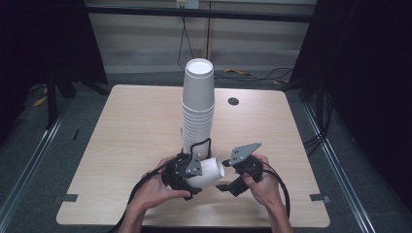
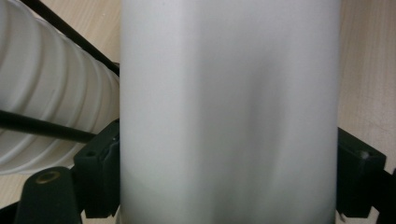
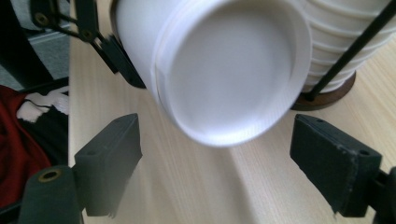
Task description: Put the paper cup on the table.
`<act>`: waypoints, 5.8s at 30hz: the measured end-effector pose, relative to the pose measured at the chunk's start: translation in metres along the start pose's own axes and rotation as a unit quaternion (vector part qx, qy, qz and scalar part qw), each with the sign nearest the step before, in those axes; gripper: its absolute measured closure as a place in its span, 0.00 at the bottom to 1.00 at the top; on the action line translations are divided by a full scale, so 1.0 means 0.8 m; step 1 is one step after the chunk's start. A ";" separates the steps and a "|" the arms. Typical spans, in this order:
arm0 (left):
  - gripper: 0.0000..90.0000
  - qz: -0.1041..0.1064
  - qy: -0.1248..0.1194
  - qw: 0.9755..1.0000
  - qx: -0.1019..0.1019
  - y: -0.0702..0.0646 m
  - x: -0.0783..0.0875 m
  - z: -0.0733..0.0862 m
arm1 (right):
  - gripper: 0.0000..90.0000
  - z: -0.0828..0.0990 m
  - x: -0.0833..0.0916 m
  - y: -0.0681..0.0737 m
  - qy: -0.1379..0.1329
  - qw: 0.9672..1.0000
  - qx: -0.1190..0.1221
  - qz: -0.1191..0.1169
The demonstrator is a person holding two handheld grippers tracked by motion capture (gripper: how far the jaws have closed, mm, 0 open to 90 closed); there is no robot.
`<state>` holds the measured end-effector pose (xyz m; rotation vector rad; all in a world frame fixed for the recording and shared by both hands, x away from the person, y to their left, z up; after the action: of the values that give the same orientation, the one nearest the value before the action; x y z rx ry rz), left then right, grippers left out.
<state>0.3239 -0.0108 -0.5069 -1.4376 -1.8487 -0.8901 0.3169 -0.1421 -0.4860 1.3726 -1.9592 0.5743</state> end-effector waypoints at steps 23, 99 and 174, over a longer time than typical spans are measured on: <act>0.18 0.018 0.041 0.998 -0.041 -0.011 -0.007 -0.002 | 0.18 -0.013 -0.008 0.007 0.048 0.996 0.030 -0.072; 0.15 0.020 -0.090 0.995 -0.040 -0.012 0.012 -0.024 | 0.27 -0.022 -0.008 0.007 0.042 0.992 0.054 -0.101; 0.17 0.008 -0.364 0.925 0.107 -0.002 0.071 -0.006 | 0.27 -0.005 0.032 -0.010 -0.204 0.974 -0.031 -0.097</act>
<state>0.3110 0.0165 -0.4591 -1.7758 -2.3546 -0.1066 0.3197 -0.1586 -0.4645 1.7224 -2.0978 0.1426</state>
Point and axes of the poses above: each handheld gripper's, and its own axes: x roughly backward along the jaws, z roughly out of its underside, y roughly to its left, the point moved 8 cm from there along -x, roughly forward along the jaws, and after that the axes turned 2 degrees about x, right-handed, at the moved point
